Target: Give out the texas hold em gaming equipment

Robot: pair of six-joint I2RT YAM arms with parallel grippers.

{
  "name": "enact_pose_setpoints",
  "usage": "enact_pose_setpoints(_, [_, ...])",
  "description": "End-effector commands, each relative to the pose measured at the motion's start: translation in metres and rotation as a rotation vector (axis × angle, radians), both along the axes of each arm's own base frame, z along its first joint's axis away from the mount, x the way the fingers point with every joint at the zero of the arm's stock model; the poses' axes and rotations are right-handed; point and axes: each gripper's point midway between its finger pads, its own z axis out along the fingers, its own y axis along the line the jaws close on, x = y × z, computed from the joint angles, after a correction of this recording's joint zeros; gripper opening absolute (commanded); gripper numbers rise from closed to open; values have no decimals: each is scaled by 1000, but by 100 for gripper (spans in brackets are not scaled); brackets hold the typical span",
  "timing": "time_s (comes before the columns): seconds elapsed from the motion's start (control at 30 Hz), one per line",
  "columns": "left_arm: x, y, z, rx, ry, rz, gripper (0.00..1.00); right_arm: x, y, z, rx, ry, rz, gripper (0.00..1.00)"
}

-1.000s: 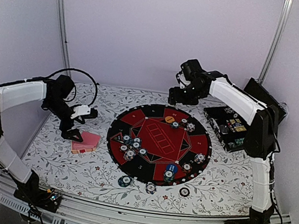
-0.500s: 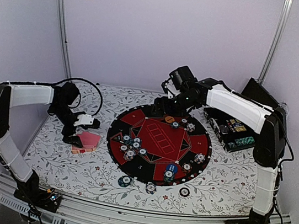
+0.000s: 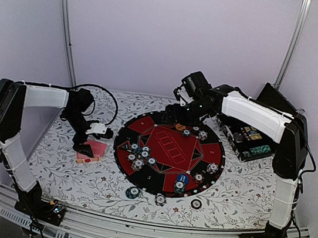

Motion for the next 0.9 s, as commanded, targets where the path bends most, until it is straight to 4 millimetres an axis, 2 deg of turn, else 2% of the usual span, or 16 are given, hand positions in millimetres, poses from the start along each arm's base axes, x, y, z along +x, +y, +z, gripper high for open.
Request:
enact_pose_setpoints(0.0, [-6, -5, -2, -8, 56, -15, 100, -5, 3, 21, 41, -27, 11, 83])
enact_pose_setpoints(0.43, [-2, -3, -5, -2, 87, 56, 100, -7, -1, 17, 25, -29, 12, 82])
enact_pose_setpoints(0.87, [-15, 9, -15, 5, 145, 125, 100, -9, -3, 14, 15, -31, 22, 81])
